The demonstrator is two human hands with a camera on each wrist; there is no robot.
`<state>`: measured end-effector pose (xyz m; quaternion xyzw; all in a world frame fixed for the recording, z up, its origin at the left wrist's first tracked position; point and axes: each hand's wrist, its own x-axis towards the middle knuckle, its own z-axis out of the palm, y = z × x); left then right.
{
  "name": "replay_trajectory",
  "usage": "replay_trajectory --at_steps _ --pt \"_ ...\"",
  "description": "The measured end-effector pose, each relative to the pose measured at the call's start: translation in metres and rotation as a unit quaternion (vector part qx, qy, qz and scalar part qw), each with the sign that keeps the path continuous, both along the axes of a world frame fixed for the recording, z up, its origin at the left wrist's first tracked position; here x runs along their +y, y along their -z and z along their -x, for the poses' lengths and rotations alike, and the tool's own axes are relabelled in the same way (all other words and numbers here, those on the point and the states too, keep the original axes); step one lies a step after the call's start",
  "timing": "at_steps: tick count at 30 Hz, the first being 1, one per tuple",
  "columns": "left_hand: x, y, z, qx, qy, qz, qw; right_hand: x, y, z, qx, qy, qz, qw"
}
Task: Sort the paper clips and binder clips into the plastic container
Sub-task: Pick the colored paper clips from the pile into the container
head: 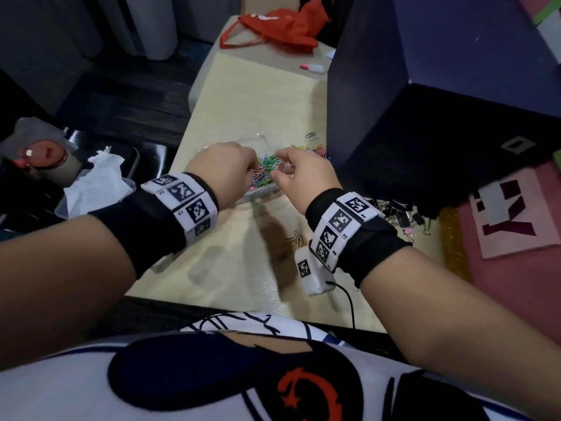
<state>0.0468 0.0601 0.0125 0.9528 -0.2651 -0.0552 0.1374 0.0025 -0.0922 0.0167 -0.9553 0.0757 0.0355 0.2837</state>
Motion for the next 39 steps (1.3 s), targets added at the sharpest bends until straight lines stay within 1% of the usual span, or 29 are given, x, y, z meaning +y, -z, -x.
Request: replay_trajectory --at_steps 2,4,6,7,8,9,10,12,13,15,17,21,24,27,29,30,32,34,35,37,39 --pt "0.001 -0.001 -0.003 -0.006 -0.001 0.005 1.000 -0.004 0.000 0.006 0.045 0.007 0.040 0.998" --pt "0.000 0.004 0.004 0.010 0.015 -0.003 1.000 -0.012 0.003 0.016 0.123 0.009 0.102 0.987" --pt "-0.007 0.016 0.017 0.043 0.050 -0.038 0.997 -0.019 0.008 0.028 0.241 -0.036 0.189 0.951" --pt "-0.011 0.022 0.024 0.062 0.068 -0.058 0.994 -0.020 0.014 0.036 0.284 -0.053 0.217 0.932" --pt "-0.015 0.028 0.031 0.080 0.083 -0.077 0.990 -0.020 0.022 0.043 0.309 -0.056 0.232 0.921" --pt "-0.019 0.034 0.036 0.093 0.095 -0.094 0.987 -0.020 0.031 0.050 0.321 -0.047 0.228 0.918" --pt "-0.022 0.039 0.040 0.103 0.108 -0.109 0.983 -0.018 0.040 0.057 0.318 -0.027 0.207 0.925" --pt "-0.027 0.047 0.047 0.115 0.134 -0.130 0.976 -0.011 0.051 0.067 0.283 0.004 0.155 0.946" --pt "-0.028 0.050 0.050 0.119 0.148 -0.135 0.972 -0.006 0.053 0.071 0.268 -0.004 0.148 0.952" --pt "-0.029 0.054 0.053 0.118 0.173 -0.146 0.967 0.001 0.053 0.075 0.227 -0.046 0.163 0.959" --pt "-0.029 0.056 0.053 0.115 0.176 -0.147 0.967 0.000 0.056 0.076 0.198 -0.063 0.156 0.966" --pt "-0.026 0.057 0.051 0.115 0.162 -0.133 0.971 -0.011 0.061 0.080 0.182 -0.070 0.139 0.971" --pt "-0.019 0.054 0.048 0.080 0.131 -0.098 0.983 -0.020 0.063 0.079 0.167 -0.054 0.143 0.974" --pt "-0.010 0.048 0.036 0.029 0.056 -0.046 0.997 -0.026 0.059 0.072 0.172 -0.018 0.134 0.976" --pt "-0.002 0.048 0.024 0.016 -0.013 -0.039 0.999 -0.029 0.057 0.064 0.185 -0.014 0.147 0.972" --pt "0.003 0.049 0.019 0.014 -0.033 -0.048 0.998 -0.030 0.055 0.060 0.194 -0.015 0.153 0.969" --pt "0.011 0.052 0.012 0.013 -0.027 -0.084 0.996 -0.030 0.049 0.049 0.208 -0.013 0.147 0.967" --pt "0.016 0.055 0.010 0.016 -0.001 -0.106 0.994 -0.027 0.039 0.037 0.198 -0.004 0.123 0.973" --pt "0.017 0.055 0.010 0.019 0.007 -0.107 0.994 -0.024 0.033 0.030 0.179 0.001 0.111 0.978" --pt "0.016 0.054 0.012 0.018 0.018 -0.110 0.994 -0.015 0.019 0.015 0.114 0.012 0.077 0.990" --pt "0.016 0.053 0.014 0.014 0.024 -0.114 0.993 -0.005 0.008 0.001 0.050 0.021 0.017 0.998"
